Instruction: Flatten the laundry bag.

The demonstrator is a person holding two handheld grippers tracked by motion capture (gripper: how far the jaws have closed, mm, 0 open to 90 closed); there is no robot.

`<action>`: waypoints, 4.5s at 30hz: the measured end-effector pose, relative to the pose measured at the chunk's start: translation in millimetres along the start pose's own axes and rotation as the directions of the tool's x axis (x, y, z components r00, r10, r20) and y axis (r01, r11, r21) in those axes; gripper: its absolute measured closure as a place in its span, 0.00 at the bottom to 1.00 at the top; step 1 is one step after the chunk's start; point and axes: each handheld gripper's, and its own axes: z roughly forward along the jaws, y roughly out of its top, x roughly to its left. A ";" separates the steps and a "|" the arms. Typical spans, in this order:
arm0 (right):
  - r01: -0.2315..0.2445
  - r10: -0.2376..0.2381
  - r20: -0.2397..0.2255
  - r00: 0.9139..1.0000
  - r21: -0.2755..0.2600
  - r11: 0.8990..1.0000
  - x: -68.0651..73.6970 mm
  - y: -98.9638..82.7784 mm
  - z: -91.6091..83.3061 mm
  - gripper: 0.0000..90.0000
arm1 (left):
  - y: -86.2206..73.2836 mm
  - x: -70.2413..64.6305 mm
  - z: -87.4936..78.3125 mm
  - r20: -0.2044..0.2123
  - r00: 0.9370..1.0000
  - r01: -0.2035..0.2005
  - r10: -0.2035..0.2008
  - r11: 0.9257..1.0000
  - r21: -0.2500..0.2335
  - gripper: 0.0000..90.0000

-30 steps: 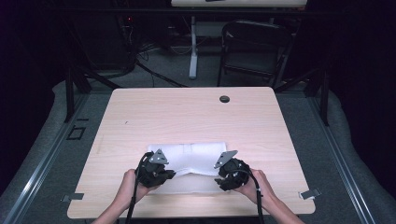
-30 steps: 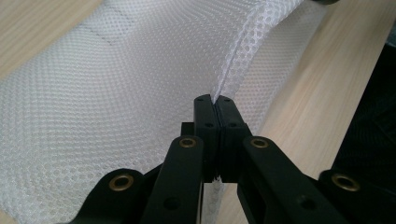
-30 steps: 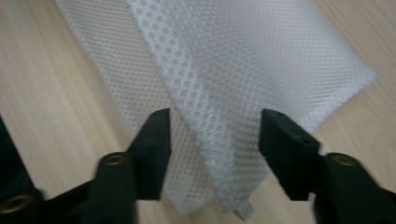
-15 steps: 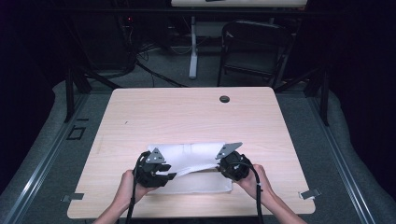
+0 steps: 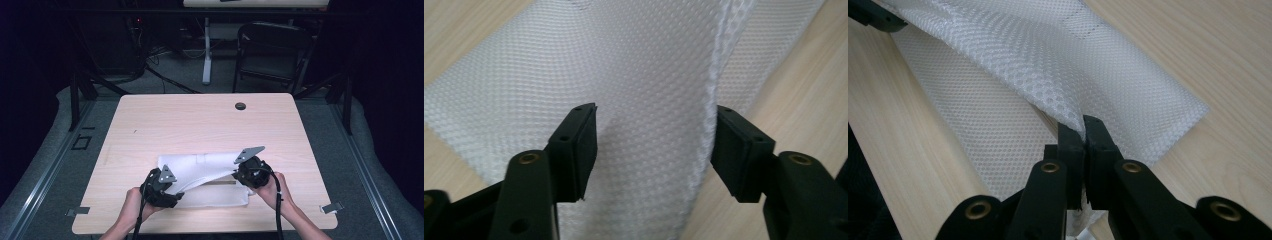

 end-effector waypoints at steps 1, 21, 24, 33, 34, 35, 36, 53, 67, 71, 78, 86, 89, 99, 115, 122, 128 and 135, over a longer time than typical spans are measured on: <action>0.001 -0.001 -0.003 1.000 0.002 1.000 -0.7 -0.3 -0.4 0.98 | -0.2 0.9 -1.6 -0.001 1.000 0.002 -0.002 1.000 -0.014 0.59; -0.027 0.027 0.015 1.000 -0.002 1.000 -7.4 -17.1 -22.5 0.85 | 13.7 -3.3 -27.6 0.024 0.998 0.052 -0.050 0.996 -0.070 0.98; -0.035 0.035 0.015 0.999 0.003 0.999 -9.9 -17.1 -23.6 0.85 | 16.1 0.4 -30.3 0.021 0.998 0.054 -0.052 0.995 -0.088 0.98; -0.042 0.042 0.014 0.999 -0.024 0.999 -13.3 -12.7 -29.0 0.94 | 24.3 10.2 -38.3 0.004 0.999 0.054 -0.054 0.992 -0.117 0.98; -0.042 0.042 0.012 0.999 -0.025 0.999 -13.9 -11.2 -30.3 0.94 | 24.9 10.8 -39.0 0.004 0.998 0.057 -0.057 0.991 -0.119 0.98; -0.046 0.046 0.007 0.999 -0.026 0.999 -14.5 -10.4 -30.7 0.94 | 26.0 12.3 -40.1 0.001 0.998 0.058 -0.058 0.991 -0.123 0.98; -0.052 0.053 0.009 0.999 -0.042 0.998 -15.2 -9.4 -30.6 0.94 | 27.1 13.5 -40.3 0.001 0.998 0.060 -0.060 0.990 -0.127 0.98; -0.132 0.135 0.046 0.990 -0.062 0.989 -33.2 -18.1 -40.2 0.75 | 55.6 40.5 -42.8 -0.005 0.993 0.113 -0.115 0.980 -0.161 0.99; -0.099 0.099 -0.012 0.995 0.001 0.995 -16.9 -52.8 -26.3 0.98 | 73.3 62.2 -38.5 -0.021 0.987 0.155 -0.160 0.976 -0.156 0.98; -0.065 0.069 -0.072 0.995 0.057 0.996 -7.1 -49.1 -2.6 0.99 | 77.7 66.4 -36.4 -0.032 0.986 0.158 -0.165 0.975 -0.155 0.98; 0.013 0.006 -0.110 0.994 0.172 0.985 7.6 -44.3 37.5 1.00 | 88.1 73.8 -31.9 -0.042 0.985 0.161 -0.170 0.974 -0.163 0.98; 0.029 -0.004 -0.112 0.994 0.227 0.973 8.9 -49.8 46.5 1.00 | 100.5 82.4 -25.5 -0.071 0.981 0.165 -0.179 0.972 -0.170 0.98; 0.028 -0.001 -0.118 0.993 0.224 0.974 8.4 -50.1 46.8 1.00 | 106.0 84.5 -25.1 -0.079 0.981 0.161 -0.177 0.972 -0.170 0.98; 0.022 0.006 -0.127 0.992 0.214 0.976 6.2 -52.1 46.6 1.00 | 121.3 103.2 -12.1 -0.118 0.970 0.192 -0.213 0.967 -0.165 0.98; 0.029 0.005 -0.144 0.990 0.233 0.972 4.2 -52.4 45.2 1.00 | 123.9 135.4 32.8 -0.197 0.939 0.260 -0.284 0.956 -0.138 0.98; 0.006 0.027 -0.146 0.989 0.222 0.975 4.2 -53.3 45.5 1.00 | 123.9 148.9 58.9 -0.182 0.927 0.308 -0.327 0.943 -0.123 0.98; 0.021 0.011 -0.130 0.991 0.245 0.969 9.7 -52.7 43.7 1.00 | 120.1 158.2 77.0 -0.191 0.914 0.346 -0.358 0.934 -0.094 0.94; 0.005 0.029 -0.149 0.988 0.223 0.975 10.7 -54.2 44.6 1.00 | 121.4 169.7 68.9 -0.187 0.897 0.374 -0.400 0.914 -0.160 0.46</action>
